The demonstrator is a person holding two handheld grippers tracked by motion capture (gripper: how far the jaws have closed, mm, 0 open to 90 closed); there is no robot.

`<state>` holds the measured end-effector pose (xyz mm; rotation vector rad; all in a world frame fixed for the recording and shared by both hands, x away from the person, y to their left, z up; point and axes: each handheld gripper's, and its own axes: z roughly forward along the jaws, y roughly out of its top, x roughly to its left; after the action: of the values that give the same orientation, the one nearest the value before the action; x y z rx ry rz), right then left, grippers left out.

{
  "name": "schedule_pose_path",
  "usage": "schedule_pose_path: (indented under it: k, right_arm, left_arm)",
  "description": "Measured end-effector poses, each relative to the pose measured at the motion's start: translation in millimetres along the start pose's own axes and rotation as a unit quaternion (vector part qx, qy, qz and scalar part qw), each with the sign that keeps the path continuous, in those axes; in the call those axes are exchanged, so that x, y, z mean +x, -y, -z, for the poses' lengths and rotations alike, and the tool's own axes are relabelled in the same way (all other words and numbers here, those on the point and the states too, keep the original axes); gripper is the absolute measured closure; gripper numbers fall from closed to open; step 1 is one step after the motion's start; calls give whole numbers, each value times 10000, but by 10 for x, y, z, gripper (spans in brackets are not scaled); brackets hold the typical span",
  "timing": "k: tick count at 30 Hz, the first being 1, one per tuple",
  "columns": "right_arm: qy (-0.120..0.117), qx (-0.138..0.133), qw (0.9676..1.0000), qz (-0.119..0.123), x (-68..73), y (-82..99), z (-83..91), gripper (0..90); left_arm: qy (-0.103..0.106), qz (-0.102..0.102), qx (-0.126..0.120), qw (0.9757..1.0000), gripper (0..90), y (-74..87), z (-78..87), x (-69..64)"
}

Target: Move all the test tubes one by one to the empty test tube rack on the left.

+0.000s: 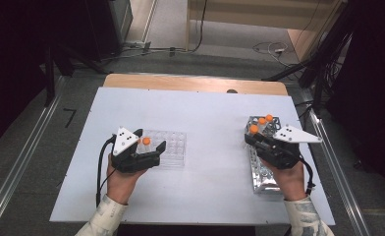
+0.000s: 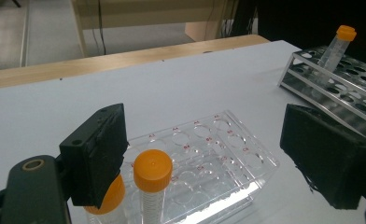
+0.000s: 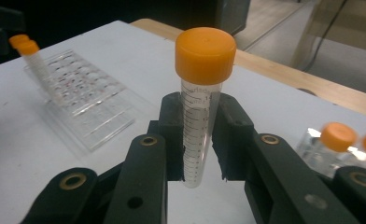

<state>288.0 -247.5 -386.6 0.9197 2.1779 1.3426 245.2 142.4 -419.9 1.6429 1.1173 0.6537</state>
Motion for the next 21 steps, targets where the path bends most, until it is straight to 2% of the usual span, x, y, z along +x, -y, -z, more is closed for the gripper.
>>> schedule_pose_path:
  k: [5,14,21]
  right_arm:
    - [-247,113,9996,34,158,18,-144,724]
    - [-532,236,9982,146,465,22,-362,724]
    - [-717,356,9964,278,624,49,-521,724]
  left_arm:
    - [47,-8,-5,10000,154,-1,3,-28]
    - [195,-104,-23,9998,154,-19,18,-129]
    - [328,-177,51,9993,155,-9,-5,-212]
